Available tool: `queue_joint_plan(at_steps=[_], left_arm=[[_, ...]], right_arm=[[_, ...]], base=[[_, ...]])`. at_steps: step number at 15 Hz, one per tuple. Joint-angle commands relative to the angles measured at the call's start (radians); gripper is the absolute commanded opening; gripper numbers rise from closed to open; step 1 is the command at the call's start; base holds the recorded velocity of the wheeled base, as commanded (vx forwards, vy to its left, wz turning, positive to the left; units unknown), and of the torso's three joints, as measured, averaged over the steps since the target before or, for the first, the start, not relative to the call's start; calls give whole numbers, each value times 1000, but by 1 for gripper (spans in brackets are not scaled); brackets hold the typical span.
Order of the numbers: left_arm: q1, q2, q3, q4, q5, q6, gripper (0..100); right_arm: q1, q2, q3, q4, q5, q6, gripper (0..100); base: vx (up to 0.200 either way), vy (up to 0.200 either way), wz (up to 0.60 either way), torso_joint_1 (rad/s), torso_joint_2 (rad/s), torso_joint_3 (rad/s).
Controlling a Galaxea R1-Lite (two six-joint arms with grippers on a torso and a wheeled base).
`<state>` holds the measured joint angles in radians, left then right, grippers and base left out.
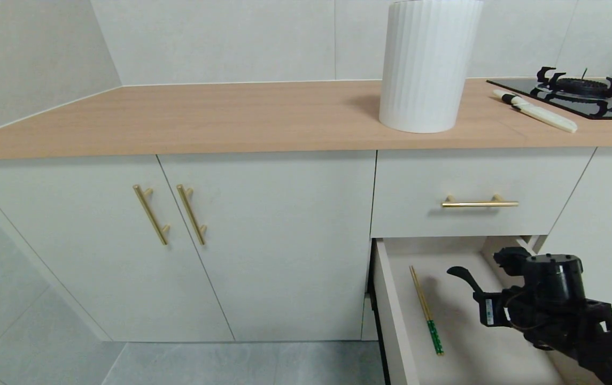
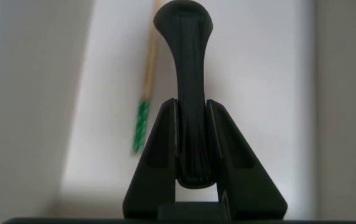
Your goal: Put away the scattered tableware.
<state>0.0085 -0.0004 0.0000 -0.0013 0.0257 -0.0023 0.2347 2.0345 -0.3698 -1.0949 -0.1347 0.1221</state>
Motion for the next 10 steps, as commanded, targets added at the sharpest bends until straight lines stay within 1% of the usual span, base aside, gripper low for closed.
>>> queue_joint_plan(at_steps=[1, 2, 3, 10], left_arm=[[1, 0, 0, 0, 0, -1, 100], [1, 0, 0, 0, 0, -1, 100], [1, 0, 0, 0, 0, -1, 100], [1, 0, 0, 0, 0, -1, 100]], right_arm=[[-3, 279, 15, -232, -51, -6, 0], [-3, 306, 22, -287, -52, -7, 0], [-3, 314, 22, -296, -52, -7, 0], [-31, 351, -1, -303, -52, -9, 0]], base=[[0, 0, 0, 0, 0, 0], [0, 0, 0, 0, 0, 0], [0, 0, 0, 0, 0, 0], [0, 0, 0, 0, 0, 0]])
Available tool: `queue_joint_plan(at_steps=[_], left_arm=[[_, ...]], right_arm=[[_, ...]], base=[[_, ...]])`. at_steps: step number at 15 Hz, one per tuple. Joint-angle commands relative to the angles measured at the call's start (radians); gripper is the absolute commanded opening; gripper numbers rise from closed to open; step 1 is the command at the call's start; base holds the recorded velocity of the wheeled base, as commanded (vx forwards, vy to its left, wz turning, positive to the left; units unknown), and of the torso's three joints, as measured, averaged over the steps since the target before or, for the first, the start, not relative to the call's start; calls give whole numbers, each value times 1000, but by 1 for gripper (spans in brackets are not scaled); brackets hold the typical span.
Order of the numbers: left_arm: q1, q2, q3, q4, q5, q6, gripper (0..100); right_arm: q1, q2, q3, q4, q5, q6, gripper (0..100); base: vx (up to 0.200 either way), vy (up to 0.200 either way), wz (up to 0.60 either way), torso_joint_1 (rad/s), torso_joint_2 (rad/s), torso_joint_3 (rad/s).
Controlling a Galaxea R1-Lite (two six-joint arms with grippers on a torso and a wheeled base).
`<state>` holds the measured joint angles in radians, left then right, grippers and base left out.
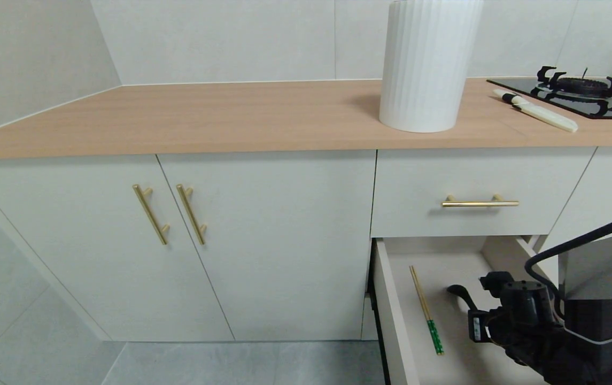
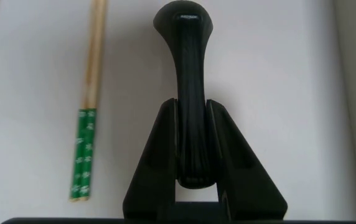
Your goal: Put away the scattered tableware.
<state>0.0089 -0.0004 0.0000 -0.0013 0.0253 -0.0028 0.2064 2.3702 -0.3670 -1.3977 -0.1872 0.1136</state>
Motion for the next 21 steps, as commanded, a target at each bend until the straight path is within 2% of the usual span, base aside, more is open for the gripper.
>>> queue_joint_plan(at_steps=[1, 6, 7, 12, 16, 19, 21], left_arm=[[0, 0, 0, 0, 1, 0, 100], [0, 0, 0, 0, 1, 0, 100], [0, 0, 0, 0, 1, 0, 100], [0, 0, 0, 0, 1, 0, 100], [0, 0, 0, 0, 1, 0, 100], [0, 0, 0, 0, 1, 0, 100], [0, 0, 0, 0, 1, 0, 100]], right_arm=[[-4, 15, -4, 0, 0, 0, 0], [-8, 21, -10, 0, 0, 0, 0], [-8, 23, -10, 0, 0, 0, 100], [-8, 7, -9, 0, 0, 0, 100], [-21, -135, 17, 22, 2, 0, 100], [-21, -310, 13, 167, 0, 0, 100], [-24, -483, -7, 345, 2, 0, 100]], base=[[0, 0, 0, 0, 0, 0], [0, 0, 0, 0, 0, 0], [0, 0, 0, 0, 0, 0], [0, 0, 0, 0, 0, 0], [0, 0, 0, 0, 0, 0], [0, 0, 0, 0, 0, 0], [0, 0, 0, 0, 0, 0]])
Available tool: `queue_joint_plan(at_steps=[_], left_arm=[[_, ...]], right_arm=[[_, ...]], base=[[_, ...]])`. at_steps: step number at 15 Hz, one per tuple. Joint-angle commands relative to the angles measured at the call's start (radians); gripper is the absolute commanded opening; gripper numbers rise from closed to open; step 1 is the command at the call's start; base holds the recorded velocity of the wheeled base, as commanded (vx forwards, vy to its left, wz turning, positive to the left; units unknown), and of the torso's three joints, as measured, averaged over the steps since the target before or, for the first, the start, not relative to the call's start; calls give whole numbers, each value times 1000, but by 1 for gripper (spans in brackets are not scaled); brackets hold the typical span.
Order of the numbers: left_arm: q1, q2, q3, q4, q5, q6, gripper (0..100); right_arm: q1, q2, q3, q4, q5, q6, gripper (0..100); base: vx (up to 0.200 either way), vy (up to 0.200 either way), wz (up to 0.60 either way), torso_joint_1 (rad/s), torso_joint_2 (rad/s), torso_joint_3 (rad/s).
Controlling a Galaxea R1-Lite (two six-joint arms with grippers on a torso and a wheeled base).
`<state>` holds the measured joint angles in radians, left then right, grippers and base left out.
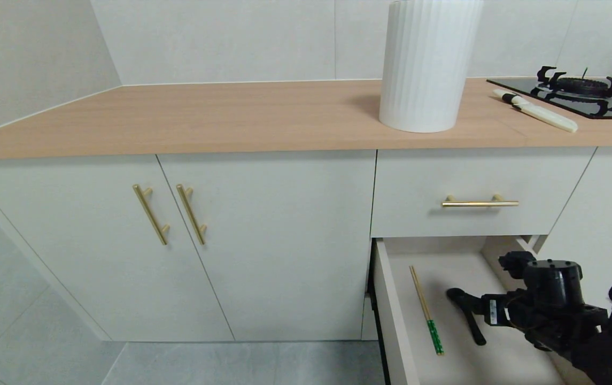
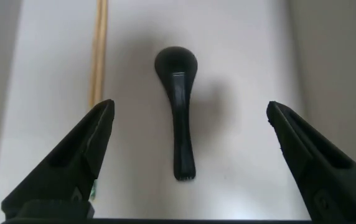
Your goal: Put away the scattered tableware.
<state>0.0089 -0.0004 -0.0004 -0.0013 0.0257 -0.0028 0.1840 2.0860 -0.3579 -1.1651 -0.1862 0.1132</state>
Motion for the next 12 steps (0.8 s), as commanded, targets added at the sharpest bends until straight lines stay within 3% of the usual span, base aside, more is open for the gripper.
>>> queue_joint_plan(at_steps=[1, 3, 6, 9, 12], left_arm=[[0, 0, 0, 0, 0, 0, 100], [0, 0, 0, 0, 0, 0, 100], [0, 0, 0, 0, 0, 0, 100], [0, 0, 0, 0, 0, -2, 100], [0, 0, 0, 0, 0, -2, 100]], right_arm=[[3, -277, -35, 206, 2, 0, 100], [14, -376, -61, 367, 2, 3, 100], [57, -598, -176, 798, 7, 20, 100], [121, -715, -288, 1099, 11, 83, 100], [150, -764, -335, 1251, 13, 91, 100]], base=[[0, 0, 0, 0, 0, 0], [0, 0, 0, 0, 0, 0], [0, 0, 0, 0, 0, 0], [0, 0, 0, 0, 0, 0], [-67, 0, 0, 1, 2, 1]])
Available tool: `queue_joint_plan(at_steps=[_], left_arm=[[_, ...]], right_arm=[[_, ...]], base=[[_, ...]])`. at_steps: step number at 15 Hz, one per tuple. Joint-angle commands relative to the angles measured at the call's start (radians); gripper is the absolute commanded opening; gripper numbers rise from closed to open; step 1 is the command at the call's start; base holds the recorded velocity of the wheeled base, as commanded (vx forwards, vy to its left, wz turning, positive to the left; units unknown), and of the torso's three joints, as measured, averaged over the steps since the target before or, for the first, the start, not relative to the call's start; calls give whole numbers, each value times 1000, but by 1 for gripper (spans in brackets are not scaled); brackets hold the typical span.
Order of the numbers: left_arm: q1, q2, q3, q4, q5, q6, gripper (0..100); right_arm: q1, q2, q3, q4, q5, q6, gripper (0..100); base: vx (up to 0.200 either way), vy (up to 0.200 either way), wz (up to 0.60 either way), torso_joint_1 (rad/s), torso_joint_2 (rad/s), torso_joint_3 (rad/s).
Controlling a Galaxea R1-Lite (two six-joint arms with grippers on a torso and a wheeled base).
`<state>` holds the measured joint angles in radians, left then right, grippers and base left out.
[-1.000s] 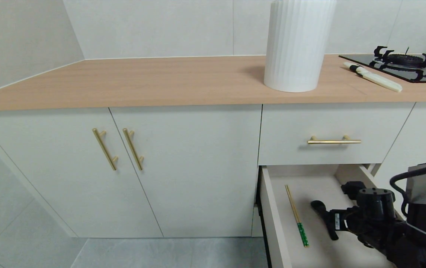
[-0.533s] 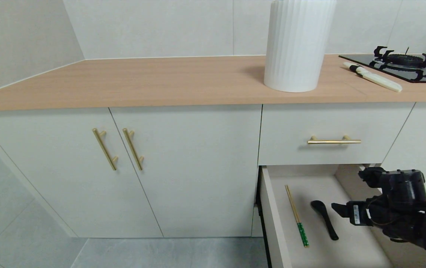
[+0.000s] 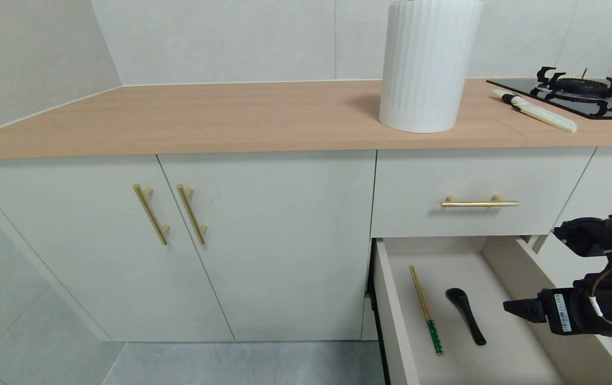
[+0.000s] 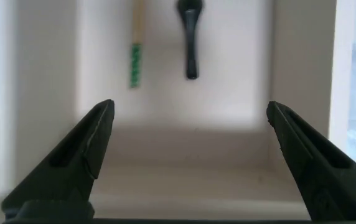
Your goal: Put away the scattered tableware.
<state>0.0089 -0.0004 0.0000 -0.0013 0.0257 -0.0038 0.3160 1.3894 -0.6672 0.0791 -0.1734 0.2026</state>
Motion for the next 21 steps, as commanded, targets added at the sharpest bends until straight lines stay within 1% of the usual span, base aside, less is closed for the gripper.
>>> queue_joint_plan(at_steps=[1, 2, 3, 7, 9, 10, 12, 16, 21], left_arm=[[0, 0, 0, 0, 0, -1, 100], [0, 0, 0, 0, 0, -1, 100], [0, 0, 0, 0, 0, -1, 100], [0, 0, 0, 0, 0, -1, 100], [0, 0, 0, 0, 0, -1, 100], [0, 0, 0, 0, 0, -1, 100], [0, 0, 0, 0, 0, -1, 100], [0, 0, 0, 0, 0, -1, 100], [0, 0, 0, 0, 0, -1, 100]], right_arm=[[20, -72, -31, 24, 0, 1, 100], [22, -75, -34, 62, 0, 0, 100], [22, -75, -34, 68, 0, 0, 100], [64, -73, -46, 192, 0, -6, 100], [94, -50, -49, 255, 9, -6, 100], [101, -27, -49, 269, 34, -6, 100], [104, 34, -49, 280, 66, -5, 100], [104, 158, -48, 274, 64, 3, 100], [101, 223, -49, 240, 61, 24, 100]], base=[[-200, 0, 0, -12, 7, 2], [-200, 0, 0, -2, -2, 2], [-200, 0, 0, 12, 7, -2], [-200, 0, 0, -7, 7, 5], [0, 0, 0, 0, 0, 0], [0, 0, 0, 0, 0, 0], [0, 0, 0, 0, 0, 0], [0, 0, 0, 0, 0, 0], [0, 0, 0, 0, 0, 0]])
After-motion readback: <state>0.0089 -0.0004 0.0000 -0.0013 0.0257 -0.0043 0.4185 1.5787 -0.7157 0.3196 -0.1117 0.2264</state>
